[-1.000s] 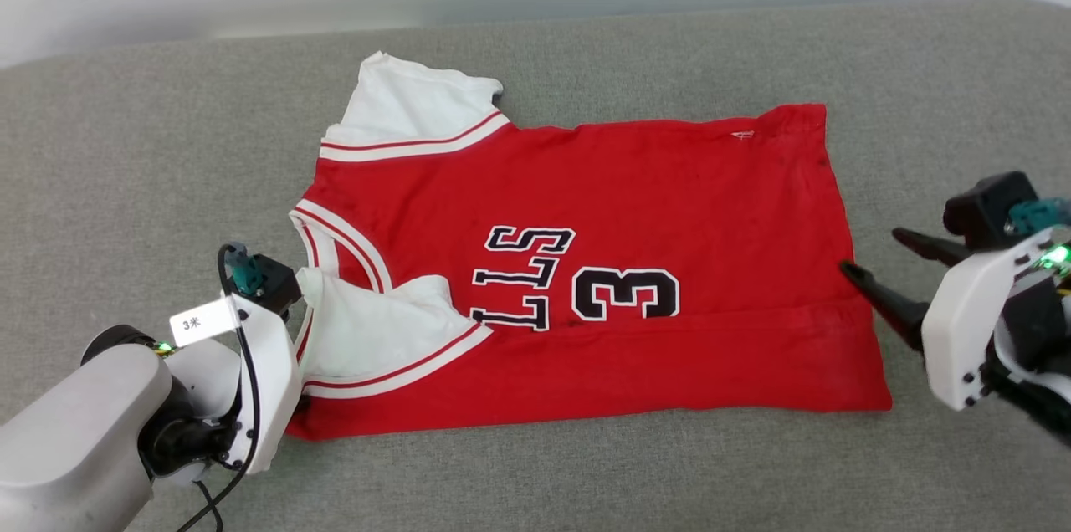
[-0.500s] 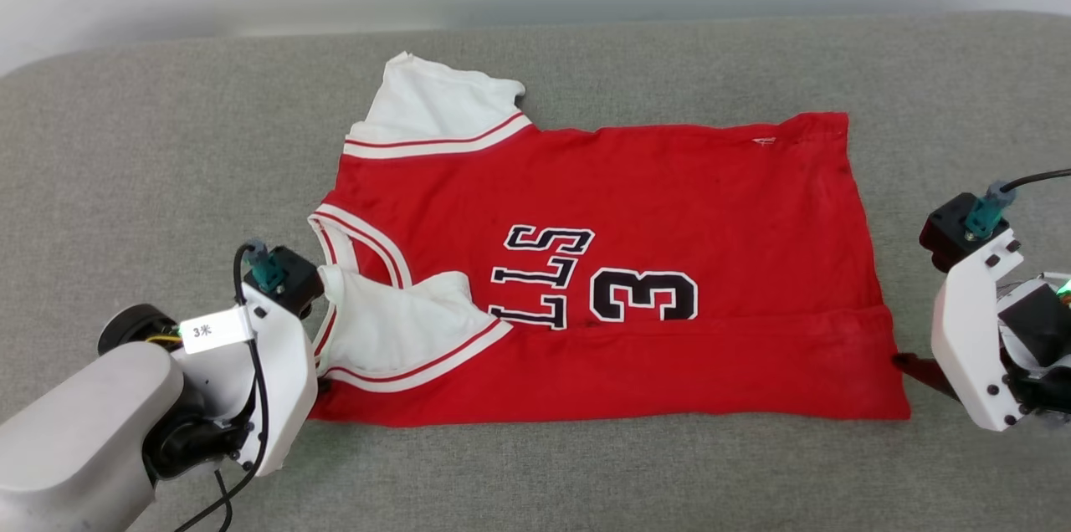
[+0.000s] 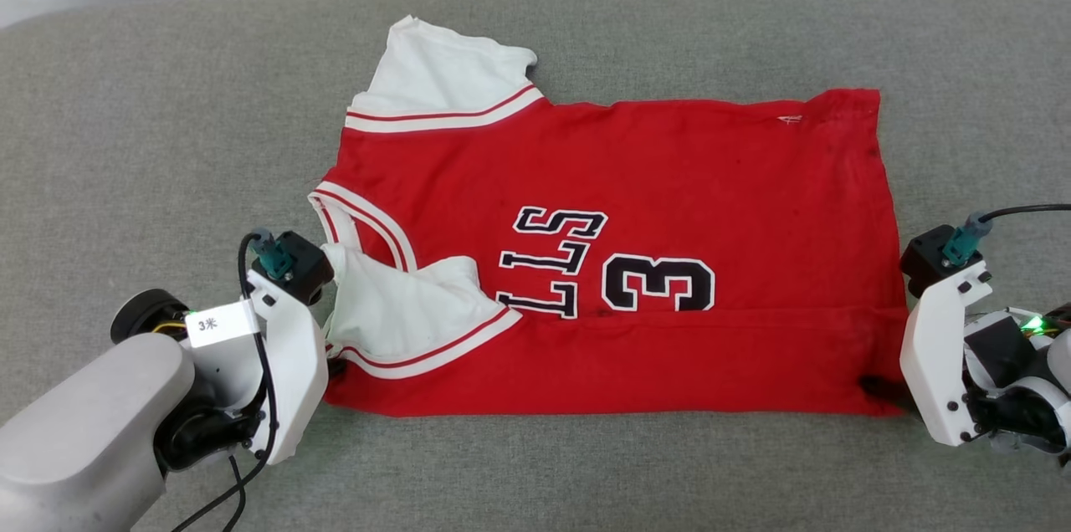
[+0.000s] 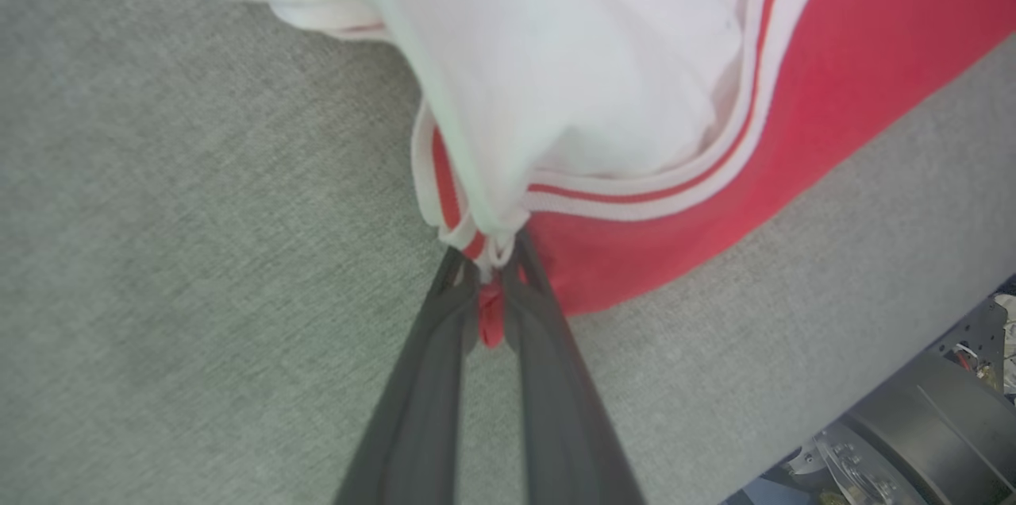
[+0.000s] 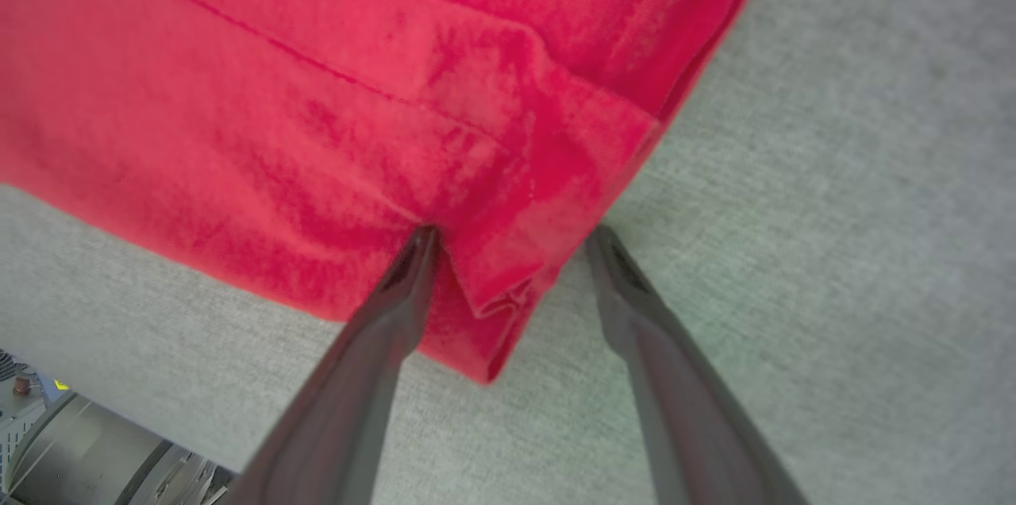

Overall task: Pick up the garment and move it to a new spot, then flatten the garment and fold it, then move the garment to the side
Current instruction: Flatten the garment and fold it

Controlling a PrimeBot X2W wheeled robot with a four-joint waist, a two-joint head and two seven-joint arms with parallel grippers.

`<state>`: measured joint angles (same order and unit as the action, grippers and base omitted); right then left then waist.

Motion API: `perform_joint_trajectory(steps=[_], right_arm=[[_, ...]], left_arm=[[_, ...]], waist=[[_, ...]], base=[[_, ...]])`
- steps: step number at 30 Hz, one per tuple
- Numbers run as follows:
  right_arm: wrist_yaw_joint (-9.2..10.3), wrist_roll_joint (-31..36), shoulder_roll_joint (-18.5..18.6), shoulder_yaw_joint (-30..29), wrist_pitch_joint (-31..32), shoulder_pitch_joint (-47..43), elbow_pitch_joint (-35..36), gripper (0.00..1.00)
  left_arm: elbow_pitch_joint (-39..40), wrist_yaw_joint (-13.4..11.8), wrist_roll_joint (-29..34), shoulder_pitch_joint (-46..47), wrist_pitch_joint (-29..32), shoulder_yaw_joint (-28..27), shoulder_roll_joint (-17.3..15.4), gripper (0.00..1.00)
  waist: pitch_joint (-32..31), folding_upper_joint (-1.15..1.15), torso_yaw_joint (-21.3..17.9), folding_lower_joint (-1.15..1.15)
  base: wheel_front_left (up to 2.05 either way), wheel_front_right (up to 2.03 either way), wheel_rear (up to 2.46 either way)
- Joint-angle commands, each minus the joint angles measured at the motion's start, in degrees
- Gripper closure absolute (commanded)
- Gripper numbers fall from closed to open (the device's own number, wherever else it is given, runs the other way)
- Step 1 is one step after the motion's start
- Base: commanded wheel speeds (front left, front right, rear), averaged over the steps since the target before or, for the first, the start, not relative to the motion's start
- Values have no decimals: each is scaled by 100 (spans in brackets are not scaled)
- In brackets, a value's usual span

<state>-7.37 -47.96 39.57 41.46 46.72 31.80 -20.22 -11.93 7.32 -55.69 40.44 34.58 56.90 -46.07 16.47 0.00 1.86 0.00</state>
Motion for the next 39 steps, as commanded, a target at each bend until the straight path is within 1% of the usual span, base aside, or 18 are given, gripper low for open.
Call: perform_joint_trajectory(steps=[1, 7, 13, 19, 20, 23, 25, 28, 33, 34, 35, 36, 39], right_arm=[[-22, -103, -356, 394, -57, -326, -158, 100], [-18, -233, 27, 388, -512, -56, -5, 100], [-11, -483, 604, 420, -840, -186, 448, 100], [-10, -726, 1158, 322, -890, -596, 970, 100], [-10, -726, 1158, 322, -890, -596, 970, 100], [-10, -812, 1335, 252, -850, -868, 1098, 100], [-10, -817, 1351, 213, -823, -1037, 1110, 100], [-10, -753, 1263, 221, -736, -1291, 1013, 100], [-9, -658, 1017, 184, -769, -1560, 791, 100], [-9, -644, 960, 129, -827, -1573, 773, 100], [-10, -606, 925, 70, -895, -1567, 768, 26], [-9, -546, 901, 17, -968, -1544, 773, 0], [-10, -464, 824, -197, -1239, -1491, 866, 0]], left_arm=[[-52, 11, -50, -98, -49, 21, 17, 100], [-116, 11, -226, -351, -231, 2, -22, 100], [98, 3, -472, -663, -221, 33, -164, 100], [565, -128, -711, -1056, -124, 97, -404, 100], [565, -128, -711, -1056, -124, 97, -404, 100], [756, -222, -792, -1267, -143, 134, -491, 100], [814, -280, -792, -1392, -170, 175, -517, 100], [776, -348, -728, -1500, -202, 250, -500, 100], [538, -334, -725, -1573, -236, 327, -364, 100], [501, -338, -732, -1572, -242, 322, -344, 84], [467, -350, -700, -1547, -287, 301, -333, 0], [448, -354, -685, -1511, -326, 278, -329, 0], [487, -346, -671, -1371, -473, 144, -398, 0]], waist=[[-91, 0, -37, 0], [-521, 0, -111, 0], [-929, 0, -57, 0], [-1130, 0, -21, 0], [-1130, 0, -21, 0], [-1130, 0, -26, 0], [-1094, 0, -39, 0], [-1024, 0, -52, 0], [-950, 0, -57, 0], [-950, 0, -62, 0], [-956, 0, -68, 0], [-972, 0, -74, 0], [-1057, 0, -84, 0]], base=[[0, 0, 0], [0, 0, 0], [0, 0, 0], [0, 0, 0], [0, 0, 0], [0, 0, 0], [0, 0, 0], [0, 0, 0], [0, 0, 0], [0, 0, 0], [0, 0, 0], [0, 0, 0], [0, 0, 0]])
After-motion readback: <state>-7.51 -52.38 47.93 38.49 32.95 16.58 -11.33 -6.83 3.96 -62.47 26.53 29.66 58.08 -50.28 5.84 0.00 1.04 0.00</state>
